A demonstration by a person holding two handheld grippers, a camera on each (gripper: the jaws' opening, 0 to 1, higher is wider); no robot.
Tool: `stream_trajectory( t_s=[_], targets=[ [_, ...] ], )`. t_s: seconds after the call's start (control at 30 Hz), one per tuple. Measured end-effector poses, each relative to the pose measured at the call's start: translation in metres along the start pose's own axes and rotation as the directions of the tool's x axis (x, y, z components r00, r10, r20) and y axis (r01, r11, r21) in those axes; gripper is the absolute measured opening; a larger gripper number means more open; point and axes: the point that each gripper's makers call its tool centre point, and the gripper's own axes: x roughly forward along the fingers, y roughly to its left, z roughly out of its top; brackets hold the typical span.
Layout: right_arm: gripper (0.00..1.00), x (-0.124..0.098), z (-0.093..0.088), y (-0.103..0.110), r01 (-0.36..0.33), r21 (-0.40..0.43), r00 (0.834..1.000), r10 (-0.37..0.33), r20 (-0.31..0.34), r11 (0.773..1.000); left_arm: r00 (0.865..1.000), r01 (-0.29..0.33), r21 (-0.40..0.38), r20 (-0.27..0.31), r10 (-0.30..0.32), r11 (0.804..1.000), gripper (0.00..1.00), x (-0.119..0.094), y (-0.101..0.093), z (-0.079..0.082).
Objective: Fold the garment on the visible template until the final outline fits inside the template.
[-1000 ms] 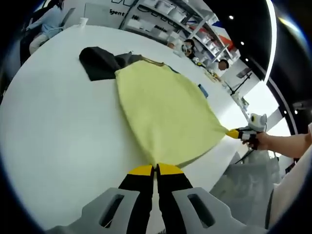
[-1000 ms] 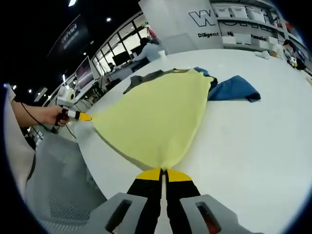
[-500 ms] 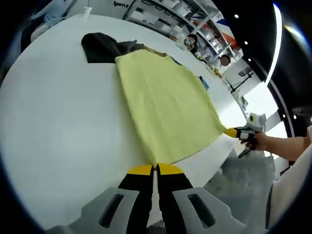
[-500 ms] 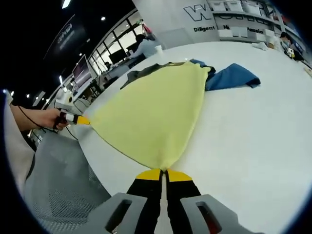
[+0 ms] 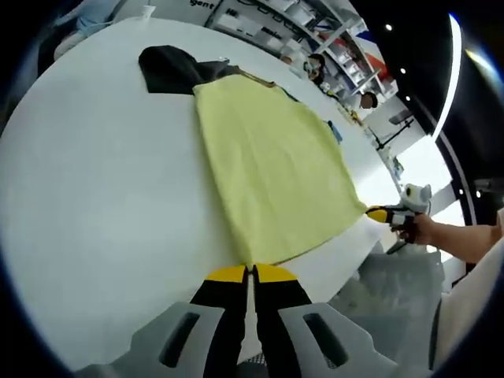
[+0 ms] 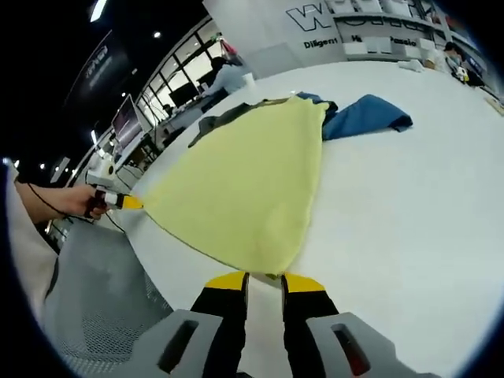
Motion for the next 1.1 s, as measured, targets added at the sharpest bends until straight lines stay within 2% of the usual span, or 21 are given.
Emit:
stream_trajectory(
  t_s=[0.13,0.23,0.3,0.4,0.43,0.5,0.57,0.8,0.97,1.1],
  targets=[
    [0.13,-0.001,0.006,-0.003,-0.003,0.049,1.000,0.002,0.030,0.999,1.000,-0.005,-0.012,0.008,0.005,1.000,0.00,-0.001,0.001,0.000],
    [0.10,0.002,0.008,-0.008,0.002,0.059,1.000,-0.004,0.030,0.998,1.000,-0.004,-0.025,0.011,0.004,1.000,0.00,-0.001,0.002,0.000],
    [0.08,0.005,0.007,-0.008,0.006,0.078,1.000,-0.007,0.013,0.997,1.000,-0.008,-0.030,0.015,0.008,1.000,0.00,-0.001,0.003,0.000],
    [0.00,0.010,0.001,-0.010,0.024,0.032,0.999,-0.024,-0.027,0.999,1.000,-0.012,-0.050,0.023,0.013,0.999,0.00,-0.003,0.005,0.002],
    [0.00,0.010,0.000,-0.010,0.025,0.012,0.999,-0.024,-0.043,1.000,1.000,-0.015,-0.053,0.026,0.017,0.998,0.00,-0.004,0.006,0.002],
    [0.00,0.014,0.001,-0.009,0.024,0.025,0.999,-0.023,-0.040,0.999,0.999,-0.017,-0.056,0.028,0.018,0.998,0.00,-0.005,0.007,0.003],
    [0.00,0.011,0.001,-0.011,0.030,-0.014,0.999,-0.031,-0.044,0.999,0.999,-0.018,-0.056,0.032,0.020,0.998,0.00,-0.006,0.008,0.004],
    [0.00,-0.003,0.005,-0.008,0.021,0.035,0.999,-0.020,-0.034,0.999,0.999,-0.012,-0.056,0.029,0.013,0.998,0.00,-0.010,0.006,0.004],
    [0.00,-0.010,-0.004,-0.011,0.027,0.049,0.998,-0.024,-0.060,0.998,1.000,-0.007,-0.063,0.004,0.007,0.998,0.00,-0.011,0.005,-0.002],
    [0.00,-0.008,0.000,-0.010,0.021,0.074,0.999,-0.018,-0.044,0.997,1.000,-0.007,-0.054,-0.015,0.006,0.999,0.00,-0.012,0.004,-0.005]
  ],
)
